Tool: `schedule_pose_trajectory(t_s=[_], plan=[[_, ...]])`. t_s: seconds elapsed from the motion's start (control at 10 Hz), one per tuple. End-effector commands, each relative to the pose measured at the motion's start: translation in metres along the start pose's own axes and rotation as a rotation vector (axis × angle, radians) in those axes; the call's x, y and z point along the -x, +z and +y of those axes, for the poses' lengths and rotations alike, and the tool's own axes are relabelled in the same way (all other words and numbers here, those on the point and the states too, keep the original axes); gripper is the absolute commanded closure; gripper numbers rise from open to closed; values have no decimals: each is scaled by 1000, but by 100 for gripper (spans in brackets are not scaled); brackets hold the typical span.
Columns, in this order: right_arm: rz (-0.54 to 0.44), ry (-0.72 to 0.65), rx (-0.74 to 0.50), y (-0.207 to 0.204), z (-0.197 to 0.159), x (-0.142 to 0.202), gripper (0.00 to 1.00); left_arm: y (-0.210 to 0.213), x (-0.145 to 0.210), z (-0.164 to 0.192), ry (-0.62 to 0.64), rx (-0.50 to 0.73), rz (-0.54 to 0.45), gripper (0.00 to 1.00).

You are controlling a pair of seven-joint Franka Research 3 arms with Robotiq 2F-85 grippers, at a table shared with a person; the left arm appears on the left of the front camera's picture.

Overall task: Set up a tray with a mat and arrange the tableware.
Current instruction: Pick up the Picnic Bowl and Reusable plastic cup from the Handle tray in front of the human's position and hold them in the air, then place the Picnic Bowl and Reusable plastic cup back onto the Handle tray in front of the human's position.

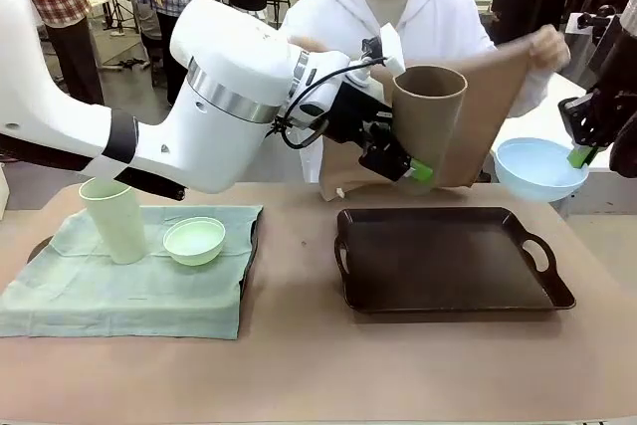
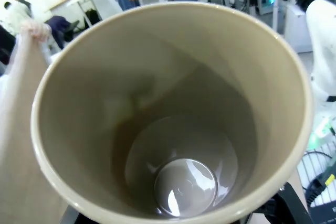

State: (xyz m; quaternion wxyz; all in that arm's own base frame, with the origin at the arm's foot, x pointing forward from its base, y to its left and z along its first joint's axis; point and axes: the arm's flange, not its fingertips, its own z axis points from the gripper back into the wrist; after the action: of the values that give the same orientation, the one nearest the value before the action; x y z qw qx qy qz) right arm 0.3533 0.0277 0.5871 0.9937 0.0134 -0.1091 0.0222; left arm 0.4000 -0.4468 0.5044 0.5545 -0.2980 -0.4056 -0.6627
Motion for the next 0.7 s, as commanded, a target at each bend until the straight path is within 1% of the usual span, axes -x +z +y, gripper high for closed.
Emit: schedule_pose_trajectory(t_s=[0.0, 0.6], plan=[[-2, -1, 0, 1, -1, 3, 100, -2, -5, 2, -3, 6, -17, 100], [-2, -1, 0, 1, -1, 3, 100, -2, -5, 2, -3, 6, -17, 100]])
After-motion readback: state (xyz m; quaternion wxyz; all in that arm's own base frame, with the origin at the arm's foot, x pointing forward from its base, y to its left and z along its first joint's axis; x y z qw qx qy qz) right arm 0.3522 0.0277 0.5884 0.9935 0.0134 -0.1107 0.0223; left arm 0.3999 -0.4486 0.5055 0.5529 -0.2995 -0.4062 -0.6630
